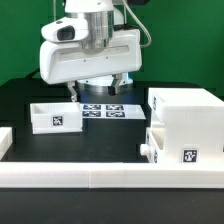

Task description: Assemble drawer

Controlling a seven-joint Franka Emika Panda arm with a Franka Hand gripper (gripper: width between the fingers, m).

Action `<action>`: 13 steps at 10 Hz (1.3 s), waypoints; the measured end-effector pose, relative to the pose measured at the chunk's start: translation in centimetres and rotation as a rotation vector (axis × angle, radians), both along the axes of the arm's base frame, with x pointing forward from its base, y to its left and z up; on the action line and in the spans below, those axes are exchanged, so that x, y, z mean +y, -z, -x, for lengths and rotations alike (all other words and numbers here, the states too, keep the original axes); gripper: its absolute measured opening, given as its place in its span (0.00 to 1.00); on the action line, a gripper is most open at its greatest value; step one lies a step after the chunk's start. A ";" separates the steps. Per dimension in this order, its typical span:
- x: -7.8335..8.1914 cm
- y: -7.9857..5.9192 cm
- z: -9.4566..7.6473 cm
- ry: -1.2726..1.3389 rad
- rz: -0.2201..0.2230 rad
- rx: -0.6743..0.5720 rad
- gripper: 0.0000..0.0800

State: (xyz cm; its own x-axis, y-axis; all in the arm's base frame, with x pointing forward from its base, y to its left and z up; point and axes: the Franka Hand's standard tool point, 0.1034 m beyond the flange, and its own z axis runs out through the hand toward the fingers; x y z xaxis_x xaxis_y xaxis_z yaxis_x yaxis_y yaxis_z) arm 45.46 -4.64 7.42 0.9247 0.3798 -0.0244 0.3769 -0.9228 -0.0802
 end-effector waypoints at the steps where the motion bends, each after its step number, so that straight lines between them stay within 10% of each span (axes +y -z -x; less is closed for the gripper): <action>1: -0.7 0.1 -0.3 0.010 0.005 -0.021 0.81; 6: -4.5 1.6 2.9 0.072 0.028 -0.071 0.81; 11: -4.0 1.6 2.9 0.121 0.037 -0.097 0.81; 13: -4.2 2.4 5.4 0.163 0.045 -0.106 0.81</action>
Offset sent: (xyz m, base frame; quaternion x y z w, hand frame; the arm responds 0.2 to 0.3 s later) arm -0.0175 -0.0334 -0.0018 -0.0816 0.0289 -0.0178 0.9961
